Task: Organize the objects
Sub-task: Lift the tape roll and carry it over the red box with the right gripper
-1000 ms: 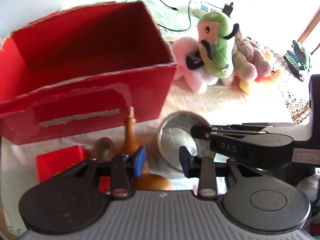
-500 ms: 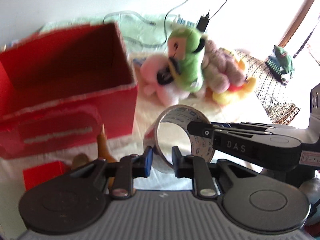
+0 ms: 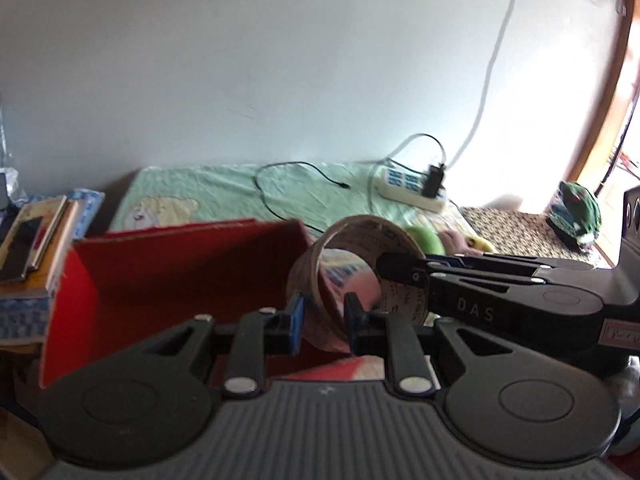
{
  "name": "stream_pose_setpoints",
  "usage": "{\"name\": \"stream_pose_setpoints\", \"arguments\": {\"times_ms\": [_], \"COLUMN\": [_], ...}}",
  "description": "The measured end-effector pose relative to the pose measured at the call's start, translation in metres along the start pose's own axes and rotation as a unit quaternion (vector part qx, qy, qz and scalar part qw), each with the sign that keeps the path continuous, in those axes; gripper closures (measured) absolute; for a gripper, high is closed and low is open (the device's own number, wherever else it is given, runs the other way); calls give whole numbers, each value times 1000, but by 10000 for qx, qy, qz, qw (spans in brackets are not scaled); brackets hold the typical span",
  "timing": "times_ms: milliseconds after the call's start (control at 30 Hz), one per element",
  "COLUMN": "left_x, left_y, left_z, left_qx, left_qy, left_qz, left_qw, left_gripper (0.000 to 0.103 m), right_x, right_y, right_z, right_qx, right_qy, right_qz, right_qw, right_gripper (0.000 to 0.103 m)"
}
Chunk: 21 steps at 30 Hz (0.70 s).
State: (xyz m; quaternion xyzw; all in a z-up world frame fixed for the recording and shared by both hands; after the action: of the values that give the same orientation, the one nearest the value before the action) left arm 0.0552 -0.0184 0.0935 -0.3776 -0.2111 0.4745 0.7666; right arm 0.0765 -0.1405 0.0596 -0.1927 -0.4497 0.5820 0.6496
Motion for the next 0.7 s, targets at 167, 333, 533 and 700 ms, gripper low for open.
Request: {"name": "stream_pose_setpoints", "arguments": {"times_ms": [167, 333, 533, 700], "left_x": [50, 80, 103, 116], "left_y": [8, 26, 38, 45], "left_z": [-35, -80, -120, -132], "left_qx": [284, 750, 1183, 1302], "left_qy": [-41, 12, 330, 450], "left_qz": [401, 594, 962, 1167], "left_qw": [9988, 9954, 9878, 9836], "left_gripper": [84, 84, 87, 87], "right_x": [16, 25, 25, 36], "right_y": [-1, 8, 10, 14], "right_z": [-59, -103, -134, -141], "right_qx": [694, 1163, 1526, 1478], "right_qy": [224, 732, 1251, 1413], "right_qz": [54, 342, 439, 747], "right_qw": [9973, 9899, 9794, 9760], "right_gripper": [88, 89, 89, 84]}}
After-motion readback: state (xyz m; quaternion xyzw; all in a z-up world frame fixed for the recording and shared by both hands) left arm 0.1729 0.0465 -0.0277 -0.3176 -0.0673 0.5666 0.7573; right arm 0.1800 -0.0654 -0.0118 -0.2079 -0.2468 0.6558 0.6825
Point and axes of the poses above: each gripper's, at about its wrist camera, not at the fingertips, and z roughly against the way its jaws point, x to its left, y to its underside, the point moved 2 cm from there along -z, roughly the way its jaws point, and after that the axes turned 9 degrees about -z, right-handed, at the moved point
